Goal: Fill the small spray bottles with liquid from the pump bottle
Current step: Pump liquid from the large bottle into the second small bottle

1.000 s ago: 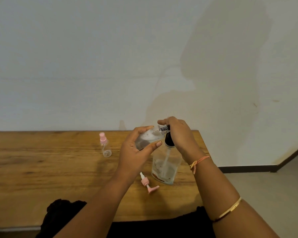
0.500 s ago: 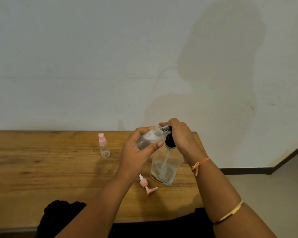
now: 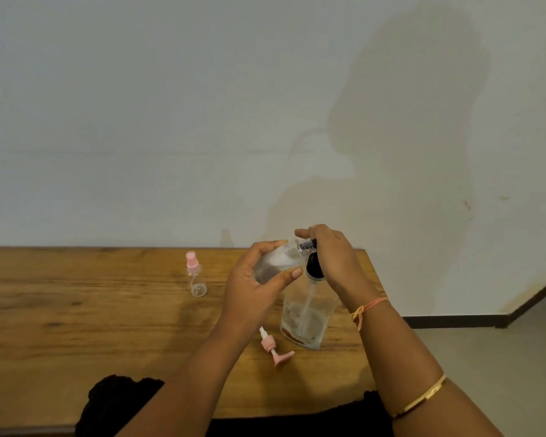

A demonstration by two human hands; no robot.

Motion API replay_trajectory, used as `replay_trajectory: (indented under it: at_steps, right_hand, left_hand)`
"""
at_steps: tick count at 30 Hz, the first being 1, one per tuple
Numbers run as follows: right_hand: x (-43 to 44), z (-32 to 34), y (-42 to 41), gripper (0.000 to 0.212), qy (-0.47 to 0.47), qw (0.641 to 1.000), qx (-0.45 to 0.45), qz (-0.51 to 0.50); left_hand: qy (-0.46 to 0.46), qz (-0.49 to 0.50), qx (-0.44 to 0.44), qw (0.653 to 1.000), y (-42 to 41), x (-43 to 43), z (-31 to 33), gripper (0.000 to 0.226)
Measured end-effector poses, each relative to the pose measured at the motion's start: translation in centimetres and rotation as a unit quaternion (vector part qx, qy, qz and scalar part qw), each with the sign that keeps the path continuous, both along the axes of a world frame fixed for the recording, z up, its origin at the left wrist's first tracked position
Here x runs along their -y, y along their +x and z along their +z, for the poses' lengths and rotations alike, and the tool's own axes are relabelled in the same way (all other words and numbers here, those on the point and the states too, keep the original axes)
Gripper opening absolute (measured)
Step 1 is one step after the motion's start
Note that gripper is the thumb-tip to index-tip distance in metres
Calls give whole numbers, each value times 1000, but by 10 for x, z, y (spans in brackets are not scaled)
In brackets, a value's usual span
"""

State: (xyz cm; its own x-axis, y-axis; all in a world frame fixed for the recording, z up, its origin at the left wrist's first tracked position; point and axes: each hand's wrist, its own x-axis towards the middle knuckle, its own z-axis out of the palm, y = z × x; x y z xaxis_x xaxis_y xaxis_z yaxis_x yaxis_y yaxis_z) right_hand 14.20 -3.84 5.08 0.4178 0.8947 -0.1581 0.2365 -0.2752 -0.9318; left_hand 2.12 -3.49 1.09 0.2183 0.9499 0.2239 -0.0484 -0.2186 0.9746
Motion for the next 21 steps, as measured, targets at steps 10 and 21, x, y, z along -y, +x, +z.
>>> replay_trajectory:
  at_steps: [10, 21]
  right_hand:
    - [-2, -7, 5, 47, -7, 999, 38, 8]
    - [-5, -8, 6, 42, 29, 1000, 11, -1]
  left_hand:
    - [0, 2, -11, 1000, 2, -3, -4, 37]
    - [5, -6, 15, 1000, 1, 0, 1, 37]
